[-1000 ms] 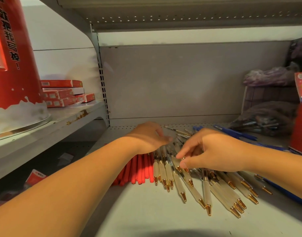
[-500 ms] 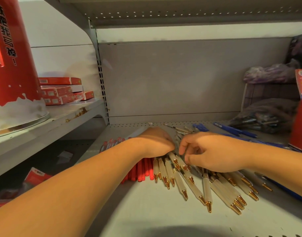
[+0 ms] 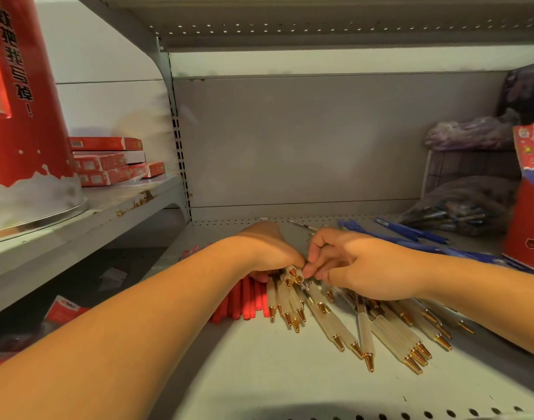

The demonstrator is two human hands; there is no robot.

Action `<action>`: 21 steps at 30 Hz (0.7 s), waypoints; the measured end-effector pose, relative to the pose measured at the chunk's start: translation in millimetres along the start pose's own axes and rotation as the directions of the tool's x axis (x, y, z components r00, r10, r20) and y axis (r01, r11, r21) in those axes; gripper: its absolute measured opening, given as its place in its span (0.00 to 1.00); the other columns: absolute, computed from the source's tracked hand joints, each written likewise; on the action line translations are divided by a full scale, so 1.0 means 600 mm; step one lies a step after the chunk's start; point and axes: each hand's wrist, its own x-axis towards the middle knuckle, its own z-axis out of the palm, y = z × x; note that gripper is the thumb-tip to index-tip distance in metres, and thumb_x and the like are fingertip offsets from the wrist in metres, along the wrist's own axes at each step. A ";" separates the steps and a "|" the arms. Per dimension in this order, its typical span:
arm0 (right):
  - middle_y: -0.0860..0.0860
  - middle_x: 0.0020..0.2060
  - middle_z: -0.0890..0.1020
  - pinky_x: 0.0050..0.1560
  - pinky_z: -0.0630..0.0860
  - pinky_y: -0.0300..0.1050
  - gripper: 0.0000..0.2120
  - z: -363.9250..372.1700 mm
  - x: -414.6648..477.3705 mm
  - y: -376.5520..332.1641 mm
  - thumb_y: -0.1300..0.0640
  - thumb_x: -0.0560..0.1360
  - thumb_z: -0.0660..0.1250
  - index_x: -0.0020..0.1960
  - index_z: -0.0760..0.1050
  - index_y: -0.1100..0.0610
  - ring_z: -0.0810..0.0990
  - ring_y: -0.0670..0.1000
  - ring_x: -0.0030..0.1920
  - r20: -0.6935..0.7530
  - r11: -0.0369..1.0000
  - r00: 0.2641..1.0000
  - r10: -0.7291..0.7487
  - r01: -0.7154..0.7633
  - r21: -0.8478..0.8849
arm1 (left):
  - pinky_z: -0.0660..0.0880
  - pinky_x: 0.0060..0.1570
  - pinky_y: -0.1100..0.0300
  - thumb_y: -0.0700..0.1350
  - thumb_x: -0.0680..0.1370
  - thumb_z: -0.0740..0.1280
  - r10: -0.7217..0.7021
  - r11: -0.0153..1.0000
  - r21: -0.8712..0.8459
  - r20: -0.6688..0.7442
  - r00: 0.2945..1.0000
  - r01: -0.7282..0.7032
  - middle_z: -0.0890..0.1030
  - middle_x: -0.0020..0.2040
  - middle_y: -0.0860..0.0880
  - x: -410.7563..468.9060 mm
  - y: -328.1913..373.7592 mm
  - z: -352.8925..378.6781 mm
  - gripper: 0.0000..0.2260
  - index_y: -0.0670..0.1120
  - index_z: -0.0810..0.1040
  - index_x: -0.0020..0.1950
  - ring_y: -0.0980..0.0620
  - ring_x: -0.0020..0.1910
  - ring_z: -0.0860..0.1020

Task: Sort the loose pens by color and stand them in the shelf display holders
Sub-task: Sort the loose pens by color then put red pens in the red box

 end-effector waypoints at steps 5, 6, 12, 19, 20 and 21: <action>0.46 0.44 0.80 0.44 0.81 0.45 0.10 0.006 -0.004 -0.016 0.48 0.75 0.70 0.51 0.70 0.43 0.81 0.46 0.43 -0.037 0.944 0.998 0.047 -0.057 -0.326 | 0.70 0.28 0.63 0.51 0.73 0.71 0.071 0.969 0.241 -0.022 0.997 -0.064 0.74 0.32 0.50 -0.007 0.006 0.000 0.11 0.47 0.73 0.36 0.50 0.30 0.73; 0.47 0.43 0.80 0.42 0.80 0.43 0.10 0.009 -0.004 -0.021 0.46 0.74 0.70 0.51 0.71 0.43 0.80 0.46 0.42 -0.035 0.936 0.997 0.065 -0.074 -0.346 | 0.70 0.27 0.63 0.52 0.73 0.71 0.075 0.966 0.248 -0.011 0.997 -0.070 0.73 0.32 0.50 -0.008 0.006 -0.001 0.12 0.47 0.73 0.36 0.51 0.30 0.73; 0.56 0.46 0.81 0.39 0.77 0.42 0.14 0.008 0.014 -0.047 0.48 0.73 0.70 0.56 0.76 0.52 0.79 0.49 0.40 -0.034 0.837 0.978 0.206 -0.194 -0.511 | 0.74 0.25 0.65 0.50 0.73 0.76 -0.045 0.997 -0.061 0.097 0.994 0.051 0.71 0.33 0.48 -0.012 0.001 -0.007 0.15 0.45 0.72 0.41 0.53 0.27 0.71; 0.53 0.33 0.85 0.43 0.82 0.44 0.07 -0.013 0.034 -0.047 0.60 0.70 0.68 0.43 0.82 0.63 0.82 0.48 0.29 -0.039 0.890 0.935 0.352 -0.347 -0.295 | 0.81 0.35 0.63 0.43 0.76 0.73 -0.048 0.973 -0.213 0.172 0.984 0.085 0.77 0.43 0.46 -0.013 -0.003 -0.009 0.06 0.44 0.78 0.49 0.54 0.33 0.77; 0.54 0.34 0.86 0.46 0.83 0.46 0.06 -0.015 0.036 -0.042 0.61 0.71 0.68 0.44 0.81 0.63 0.83 0.49 0.30 -0.064 0.912 0.936 0.345 -0.350 -0.212 | 0.81 0.36 0.63 0.43 0.76 0.72 -0.051 0.973 -0.211 0.183 0.982 0.089 0.78 0.43 0.46 -0.013 -0.004 -0.010 0.06 0.43 0.79 0.50 0.54 0.33 0.78; 0.55 0.35 0.86 0.47 0.83 0.48 0.05 -0.015 0.038 -0.039 0.61 0.72 0.69 0.46 0.80 0.62 0.84 0.50 0.31 -0.090 0.929 0.938 0.334 -0.344 -0.138 | 0.81 0.36 0.63 0.44 0.76 0.72 -0.054 0.975 -0.203 0.189 0.980 0.093 0.78 0.43 0.46 -0.012 -0.005 -0.011 0.07 0.43 0.80 0.52 0.54 0.32 0.78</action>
